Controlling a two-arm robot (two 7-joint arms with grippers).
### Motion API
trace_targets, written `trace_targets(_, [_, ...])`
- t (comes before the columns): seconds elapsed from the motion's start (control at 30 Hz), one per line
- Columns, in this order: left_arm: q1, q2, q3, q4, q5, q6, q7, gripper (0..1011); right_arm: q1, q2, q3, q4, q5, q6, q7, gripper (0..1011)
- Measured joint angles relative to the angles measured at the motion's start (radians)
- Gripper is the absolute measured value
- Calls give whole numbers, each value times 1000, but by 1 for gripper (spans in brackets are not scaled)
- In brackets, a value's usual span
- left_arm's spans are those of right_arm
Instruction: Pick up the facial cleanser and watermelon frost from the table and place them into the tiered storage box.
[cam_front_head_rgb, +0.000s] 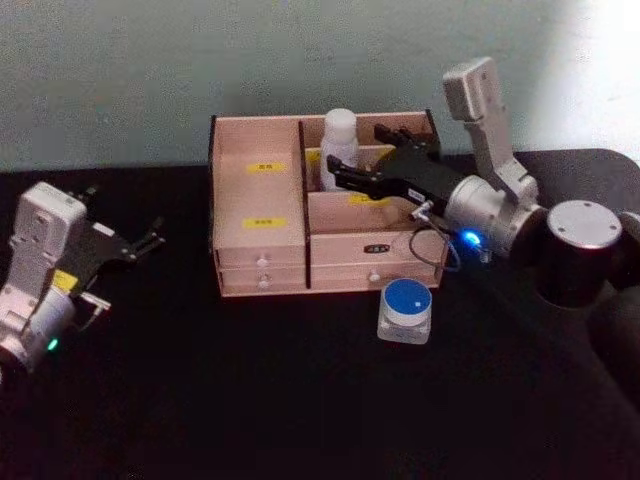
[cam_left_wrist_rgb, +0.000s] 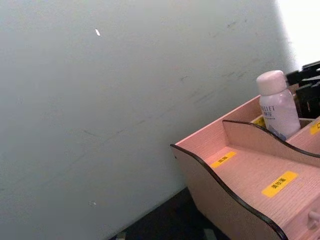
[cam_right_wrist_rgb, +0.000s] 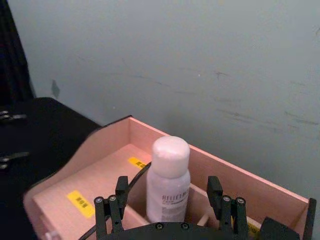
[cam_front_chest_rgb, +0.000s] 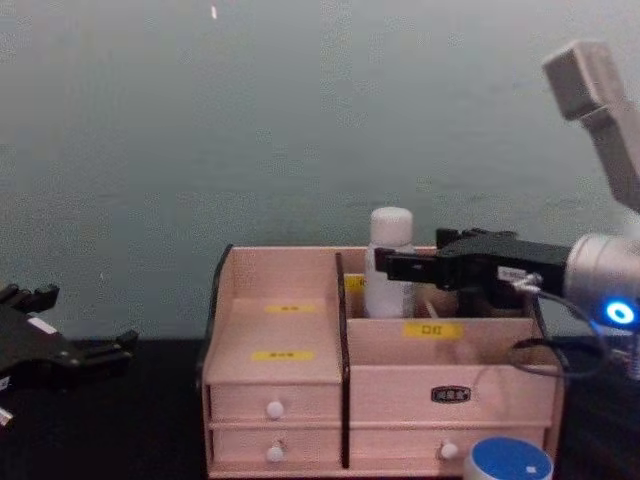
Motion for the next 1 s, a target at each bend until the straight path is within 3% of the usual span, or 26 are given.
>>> trace_targets(0.33, [0, 0, 0, 0, 0, 0, 0, 1001, -156, 110, 26, -223, 58, 40, 26, 1002])
trace_targets(0.5, [0, 0, 0, 0, 0, 0, 0, 1001, -229, 160, 33, -300, 84, 46, 34, 1002])
trace_targets(1.0, [0, 0, 0, 0, 0, 0, 0, 1001, -399, 293, 37, -460, 142, 125, 26, 1002])
